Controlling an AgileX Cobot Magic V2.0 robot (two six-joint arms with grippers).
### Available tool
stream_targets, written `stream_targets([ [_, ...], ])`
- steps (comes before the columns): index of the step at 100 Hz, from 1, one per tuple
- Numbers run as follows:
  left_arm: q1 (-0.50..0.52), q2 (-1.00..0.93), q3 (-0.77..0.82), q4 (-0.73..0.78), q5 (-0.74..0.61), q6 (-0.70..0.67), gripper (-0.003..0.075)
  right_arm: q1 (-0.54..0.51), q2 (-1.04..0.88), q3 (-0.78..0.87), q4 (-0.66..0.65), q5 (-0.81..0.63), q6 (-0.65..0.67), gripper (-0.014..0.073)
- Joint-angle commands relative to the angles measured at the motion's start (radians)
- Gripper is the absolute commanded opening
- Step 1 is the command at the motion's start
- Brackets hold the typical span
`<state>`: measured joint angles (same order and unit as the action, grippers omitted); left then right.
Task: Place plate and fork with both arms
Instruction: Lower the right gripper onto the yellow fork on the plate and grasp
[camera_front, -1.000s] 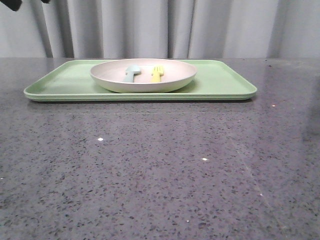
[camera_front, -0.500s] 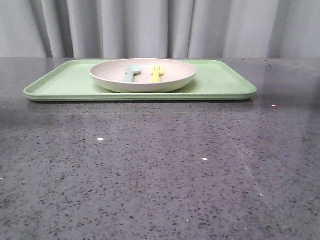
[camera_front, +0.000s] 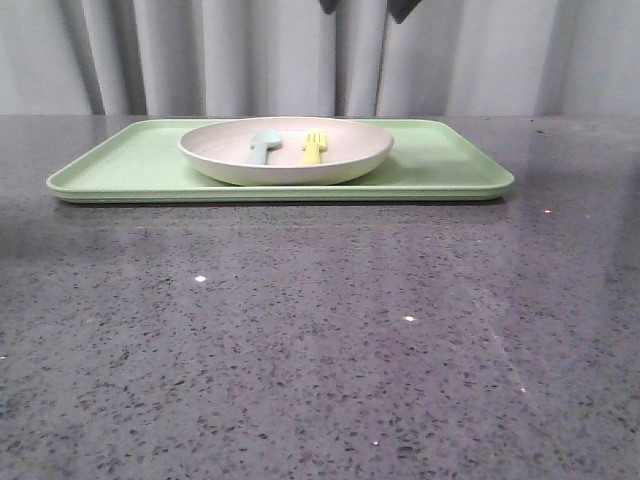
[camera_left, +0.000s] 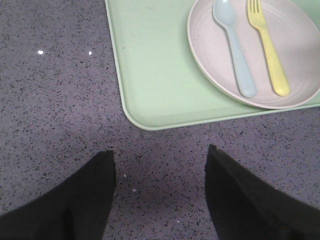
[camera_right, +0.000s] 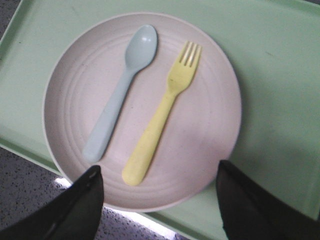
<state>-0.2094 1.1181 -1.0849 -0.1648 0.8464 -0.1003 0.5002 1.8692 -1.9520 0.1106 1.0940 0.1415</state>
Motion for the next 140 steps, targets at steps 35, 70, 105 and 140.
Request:
stream_targets([
  [35, -0.005, -0.023, -0.026, -0.012, -0.058, -0.012, 0.0386, 0.006, 0.154, -0.162, -0.021, 0.037, 0.092, 0.0489],
  [70, -0.005, -0.023, -0.026, -0.012, -0.058, -0.012, 0.0386, 0.006, 0.210, -0.162, -0.018, 0.012, 0.141, 0.0489],
  [105, -0.005, -0.023, -0.026, -0.012, -0.058, -0.012, 0.0386, 0.006, 0.231, -0.162, -0.017, -0.012, 0.144, 0.0489],
  [140, -0.005, -0.023, -0.026, -0.012, -0.058, -0.012, 0.0386, 0.006, 0.235, -0.162, -0.012, -0.007, 0.144, 0.0489],
])
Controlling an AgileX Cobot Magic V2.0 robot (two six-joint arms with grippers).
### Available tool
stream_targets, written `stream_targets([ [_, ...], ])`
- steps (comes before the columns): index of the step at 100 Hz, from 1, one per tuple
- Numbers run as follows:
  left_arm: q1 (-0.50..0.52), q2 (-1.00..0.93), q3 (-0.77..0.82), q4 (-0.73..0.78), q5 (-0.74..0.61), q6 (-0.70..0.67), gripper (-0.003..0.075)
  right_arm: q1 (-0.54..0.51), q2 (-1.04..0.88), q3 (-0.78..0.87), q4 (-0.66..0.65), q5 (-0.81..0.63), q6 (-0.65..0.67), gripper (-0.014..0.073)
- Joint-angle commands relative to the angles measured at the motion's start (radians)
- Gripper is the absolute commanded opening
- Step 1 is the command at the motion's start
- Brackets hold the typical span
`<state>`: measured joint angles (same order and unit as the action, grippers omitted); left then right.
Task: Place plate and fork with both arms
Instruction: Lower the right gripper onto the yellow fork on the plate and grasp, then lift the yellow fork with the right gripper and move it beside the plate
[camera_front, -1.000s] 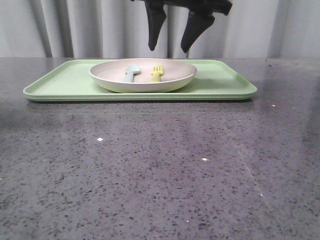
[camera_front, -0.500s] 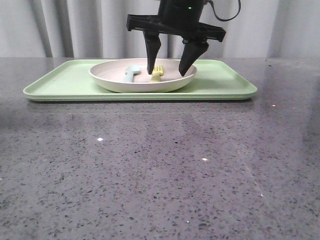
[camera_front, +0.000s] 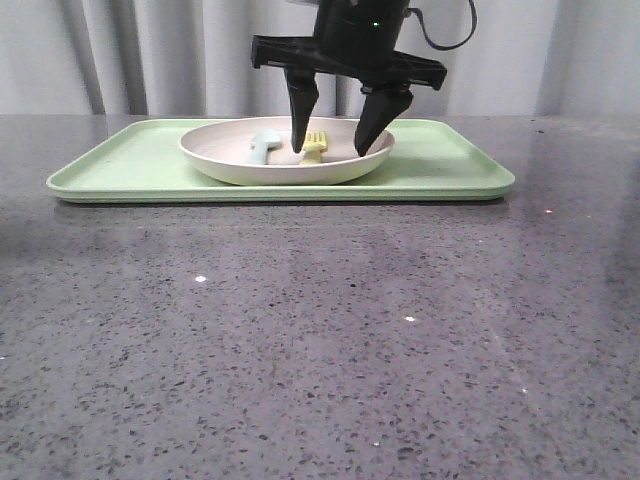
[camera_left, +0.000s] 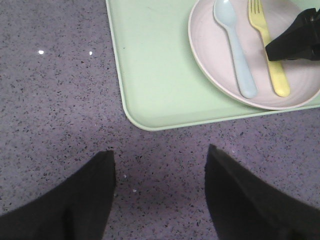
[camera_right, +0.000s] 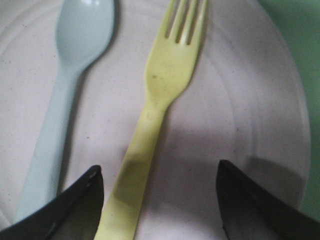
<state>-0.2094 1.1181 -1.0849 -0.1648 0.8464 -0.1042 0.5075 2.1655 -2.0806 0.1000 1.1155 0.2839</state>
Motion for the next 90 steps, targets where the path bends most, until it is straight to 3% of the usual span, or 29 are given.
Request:
stream_targets([
  [1, -0.005, -0.023, -0.026, -0.012, -0.058, -0.008, 0.0386, -0.002, -0.061, -0.034, -0.001, -0.028, 0.002, 0.0489],
  [59, -0.005, -0.023, -0.026, -0.012, -0.058, -0.008, 0.0386, 0.016, -0.032, -0.034, -0.001, -0.009, 0.001, 0.0484],
  [90, -0.005, -0.023, -0.026, -0.014, -0.058, -0.008, 0.0386, 0.016, -0.036, -0.034, -0.001, -0.016, 0.001, 0.0216],
])
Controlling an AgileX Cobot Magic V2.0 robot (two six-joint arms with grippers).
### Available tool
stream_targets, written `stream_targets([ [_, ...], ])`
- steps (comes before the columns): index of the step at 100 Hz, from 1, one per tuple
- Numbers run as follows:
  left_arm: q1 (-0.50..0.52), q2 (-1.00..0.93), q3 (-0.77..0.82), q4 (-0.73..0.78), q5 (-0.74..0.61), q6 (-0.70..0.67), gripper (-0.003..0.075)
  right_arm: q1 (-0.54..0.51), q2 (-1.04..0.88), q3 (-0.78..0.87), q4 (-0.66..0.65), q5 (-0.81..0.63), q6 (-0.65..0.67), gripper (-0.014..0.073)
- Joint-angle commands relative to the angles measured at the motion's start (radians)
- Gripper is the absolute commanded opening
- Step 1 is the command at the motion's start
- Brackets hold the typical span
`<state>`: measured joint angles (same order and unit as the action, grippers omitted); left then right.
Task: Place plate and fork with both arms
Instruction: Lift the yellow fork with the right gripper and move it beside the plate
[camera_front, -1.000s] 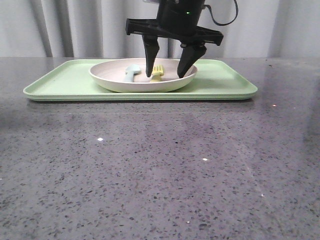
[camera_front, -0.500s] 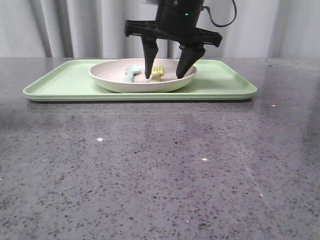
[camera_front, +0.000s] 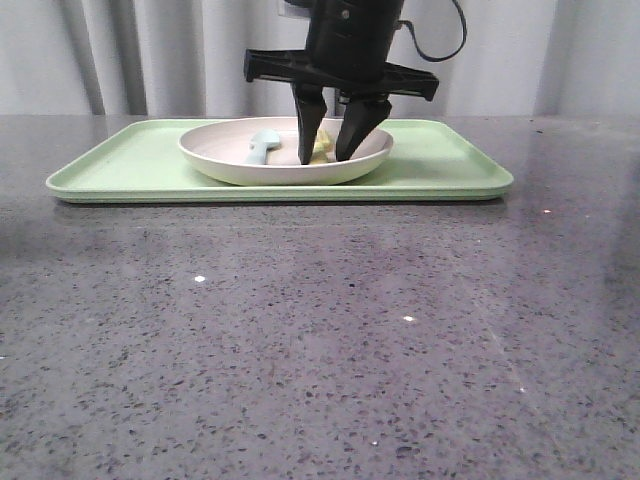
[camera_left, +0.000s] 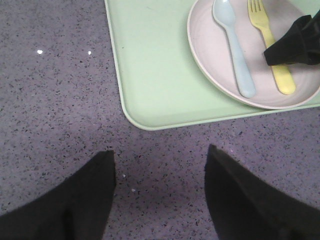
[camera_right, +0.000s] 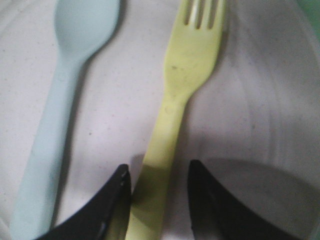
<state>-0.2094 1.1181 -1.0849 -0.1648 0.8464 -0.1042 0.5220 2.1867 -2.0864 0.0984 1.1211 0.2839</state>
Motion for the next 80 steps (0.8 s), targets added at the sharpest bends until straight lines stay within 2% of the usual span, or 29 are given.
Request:
stream_targets([
  [1, -0.005, -0.023, -0.026, -0.014, -0.058, -0.008, 0.0386, 0.001, -0.059, -0.028, 0.000, -0.023, 0.001, 0.0210],
  [38, -0.005, -0.023, -0.026, -0.014, -0.056, -0.008, 0.0386, 0.001, -0.075, -0.070, -0.001, -0.017, 0.001, 0.0057],
  [80, -0.005, -0.023, -0.026, -0.014, -0.056, -0.008, 0.0386, -0.019, -0.130, -0.125, -0.043, 0.110, 0.001, 0.0055],
])
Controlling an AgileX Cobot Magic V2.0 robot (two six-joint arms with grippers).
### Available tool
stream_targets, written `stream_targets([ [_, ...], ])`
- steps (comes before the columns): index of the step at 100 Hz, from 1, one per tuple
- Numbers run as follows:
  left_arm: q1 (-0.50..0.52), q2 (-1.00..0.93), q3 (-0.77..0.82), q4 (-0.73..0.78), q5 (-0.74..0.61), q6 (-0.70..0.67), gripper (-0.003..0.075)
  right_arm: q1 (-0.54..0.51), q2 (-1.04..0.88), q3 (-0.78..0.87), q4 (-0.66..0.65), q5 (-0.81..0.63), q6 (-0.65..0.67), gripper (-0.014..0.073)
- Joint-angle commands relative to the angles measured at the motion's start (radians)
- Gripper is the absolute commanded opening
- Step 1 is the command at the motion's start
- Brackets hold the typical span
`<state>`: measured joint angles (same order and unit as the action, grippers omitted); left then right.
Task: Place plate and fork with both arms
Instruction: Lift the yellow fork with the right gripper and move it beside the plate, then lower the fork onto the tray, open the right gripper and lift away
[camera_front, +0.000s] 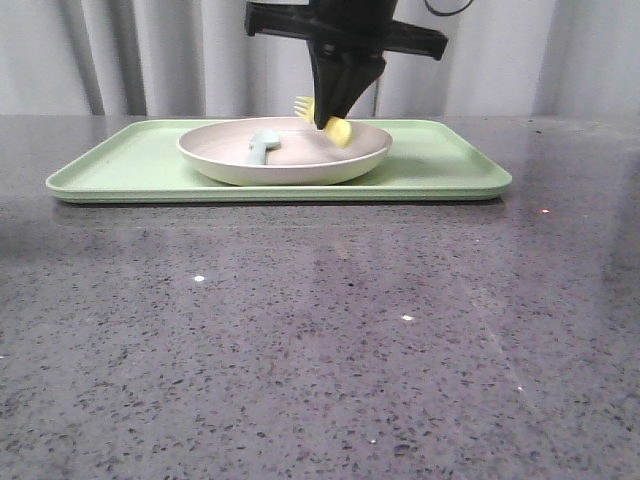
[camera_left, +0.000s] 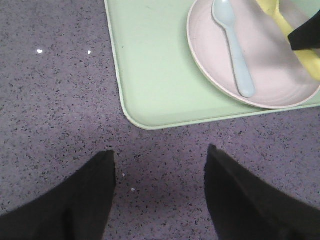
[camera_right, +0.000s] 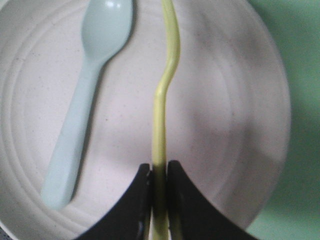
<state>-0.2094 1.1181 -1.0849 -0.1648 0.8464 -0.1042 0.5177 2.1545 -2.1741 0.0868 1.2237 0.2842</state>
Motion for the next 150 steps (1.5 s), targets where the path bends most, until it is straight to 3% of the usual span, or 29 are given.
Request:
stream_targets([
  [1, -0.005, -0.023, -0.026, -0.014, -0.056, -0.008, 0.0386, -0.015, -0.100, -0.037, -0.036, 0.012, 0.001, 0.0055],
  [21, -0.005, -0.023, -0.026, -0.014, -0.054, -0.008, 0.0386, -0.046, -0.168, -0.034, -0.133, 0.069, -0.001, 0.0055],
  [60, -0.005, -0.023, -0.026, -0.014, -0.052, -0.008, 0.0386, -0.190, -0.210, 0.074, -0.133, 0.101, -0.037, 0.0055],
  [113, -0.005, -0.023, -0.026, -0.014, -0.046, -0.008, 0.0386, -0.201, -0.152, 0.090, -0.123, 0.069, -0.047, 0.0060],
  [150, -0.005, -0.023, -0.026, -0.012, -0.046, 0.001, 0.0386, -0.201, -0.084, 0.089, -0.031, 0.067, -0.047, 0.0087],
])
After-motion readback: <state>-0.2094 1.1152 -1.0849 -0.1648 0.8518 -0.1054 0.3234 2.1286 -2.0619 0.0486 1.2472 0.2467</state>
